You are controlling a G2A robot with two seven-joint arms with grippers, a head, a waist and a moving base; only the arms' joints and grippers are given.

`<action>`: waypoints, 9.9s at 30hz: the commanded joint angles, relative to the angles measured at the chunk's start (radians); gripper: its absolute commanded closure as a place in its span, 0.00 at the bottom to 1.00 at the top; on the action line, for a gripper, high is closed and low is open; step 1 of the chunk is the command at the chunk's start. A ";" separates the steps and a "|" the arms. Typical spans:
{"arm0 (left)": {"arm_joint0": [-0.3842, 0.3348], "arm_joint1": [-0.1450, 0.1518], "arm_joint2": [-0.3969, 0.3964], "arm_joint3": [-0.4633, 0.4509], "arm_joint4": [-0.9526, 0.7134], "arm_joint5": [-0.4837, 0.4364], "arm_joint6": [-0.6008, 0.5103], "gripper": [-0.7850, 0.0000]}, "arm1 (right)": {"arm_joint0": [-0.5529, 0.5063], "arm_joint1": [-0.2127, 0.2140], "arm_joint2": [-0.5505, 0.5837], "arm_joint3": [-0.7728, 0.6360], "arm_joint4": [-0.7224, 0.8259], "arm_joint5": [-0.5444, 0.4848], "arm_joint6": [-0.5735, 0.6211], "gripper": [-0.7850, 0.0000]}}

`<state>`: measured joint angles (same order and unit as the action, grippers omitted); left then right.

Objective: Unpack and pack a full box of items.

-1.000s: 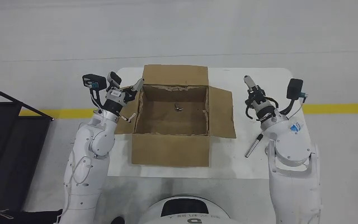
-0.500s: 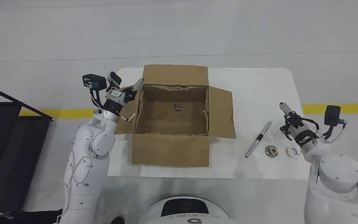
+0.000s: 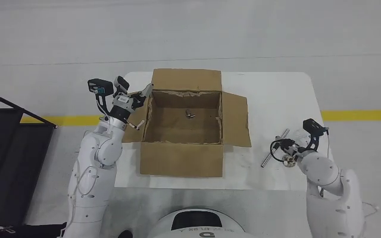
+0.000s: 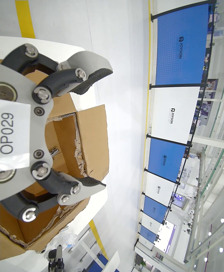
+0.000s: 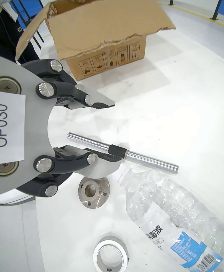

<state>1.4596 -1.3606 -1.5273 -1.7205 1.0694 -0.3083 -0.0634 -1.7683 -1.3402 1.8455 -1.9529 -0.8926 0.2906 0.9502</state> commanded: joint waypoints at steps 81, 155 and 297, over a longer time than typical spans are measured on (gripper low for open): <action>0.000 0.000 0.000 0.000 0.000 0.000 0.000 0.00 | 0.086 0.006 0.063 0.056 0.759 -0.126 -0.019 1.00; 0.000 0.000 0.000 0.000 0.000 0.000 0.000 0.00 | 0.733 -0.097 -0.926 0.637 0.335 0.390 -0.439 0.56; 0.000 0.000 0.000 0.000 0.000 0.000 0.000 0.00 | -0.176 0.037 0.289 0.029 0.865 -0.200 -0.360 1.00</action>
<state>1.4596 -1.3606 -1.5273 -1.7205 1.0694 -0.3083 -0.0634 -1.9523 -1.3022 2.1404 -1.9155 -0.0932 0.0811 0.5704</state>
